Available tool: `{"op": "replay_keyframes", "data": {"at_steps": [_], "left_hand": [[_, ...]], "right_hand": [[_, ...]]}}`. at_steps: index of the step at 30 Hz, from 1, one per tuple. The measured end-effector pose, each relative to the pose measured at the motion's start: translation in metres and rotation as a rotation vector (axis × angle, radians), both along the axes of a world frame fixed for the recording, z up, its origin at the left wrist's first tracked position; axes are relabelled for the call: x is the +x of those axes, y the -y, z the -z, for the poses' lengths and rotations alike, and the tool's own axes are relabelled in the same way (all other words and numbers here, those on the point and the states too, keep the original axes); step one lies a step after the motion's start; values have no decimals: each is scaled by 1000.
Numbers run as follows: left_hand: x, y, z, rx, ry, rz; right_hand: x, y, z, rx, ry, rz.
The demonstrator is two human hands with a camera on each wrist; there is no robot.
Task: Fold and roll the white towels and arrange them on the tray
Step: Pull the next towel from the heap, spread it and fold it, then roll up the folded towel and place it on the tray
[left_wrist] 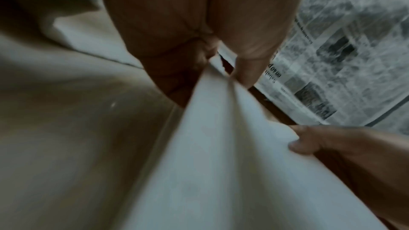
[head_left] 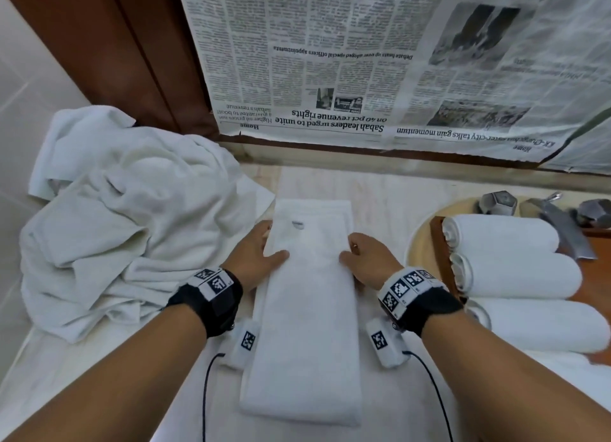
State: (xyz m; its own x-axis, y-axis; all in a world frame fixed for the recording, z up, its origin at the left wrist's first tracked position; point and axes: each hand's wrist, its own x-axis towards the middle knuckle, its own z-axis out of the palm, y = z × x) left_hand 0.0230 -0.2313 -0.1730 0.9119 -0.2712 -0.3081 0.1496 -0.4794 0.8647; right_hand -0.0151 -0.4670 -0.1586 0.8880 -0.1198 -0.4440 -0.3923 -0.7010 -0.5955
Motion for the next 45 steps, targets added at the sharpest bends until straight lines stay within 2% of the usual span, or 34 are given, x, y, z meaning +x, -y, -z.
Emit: {"op": "replay_keyframes", "data": {"at_steps": [3,7,13,15,19,23,26,28,31,33,36,38,41,43,45], "left_hand": [[9,5,-1,-172,58,-40],[18,4,18,75,29,33],[24,8,23,179,38,32],[28,10,17,148,46,29],[42,13,3,24,63,-66],[44,11,10,74,-6,-56],[41,6,16,126,11,-54],[38,4,14,154,29,-39],[42,2,6,90,98,-101],[46,2,1,112,126,-110],[40,-1,-3,229,54,10],[32,-7,-2,283,73,52],[9,-10,-7,403,259,174],[-14,-6,-16,413,321,272],[-45,-4,-19,426,288,455]], "right_hand": [[2,2,-1,110,120,142],[2,2,12,86,35,118],[11,5,14,53,10,68],[14,7,11,76,51,52],[23,12,9,137,172,178],[23,11,16,1,76,77],[25,12,17,7,51,33],[26,12,13,24,86,20],[28,10,4,89,235,85],[33,8,5,13,212,69],[35,5,7,-185,50,-14],[30,2,1,-241,86,-12],[10,-7,-12,-308,217,-51],[-10,-19,-18,-316,223,-171],[-38,-31,-16,-317,93,-354]]}}
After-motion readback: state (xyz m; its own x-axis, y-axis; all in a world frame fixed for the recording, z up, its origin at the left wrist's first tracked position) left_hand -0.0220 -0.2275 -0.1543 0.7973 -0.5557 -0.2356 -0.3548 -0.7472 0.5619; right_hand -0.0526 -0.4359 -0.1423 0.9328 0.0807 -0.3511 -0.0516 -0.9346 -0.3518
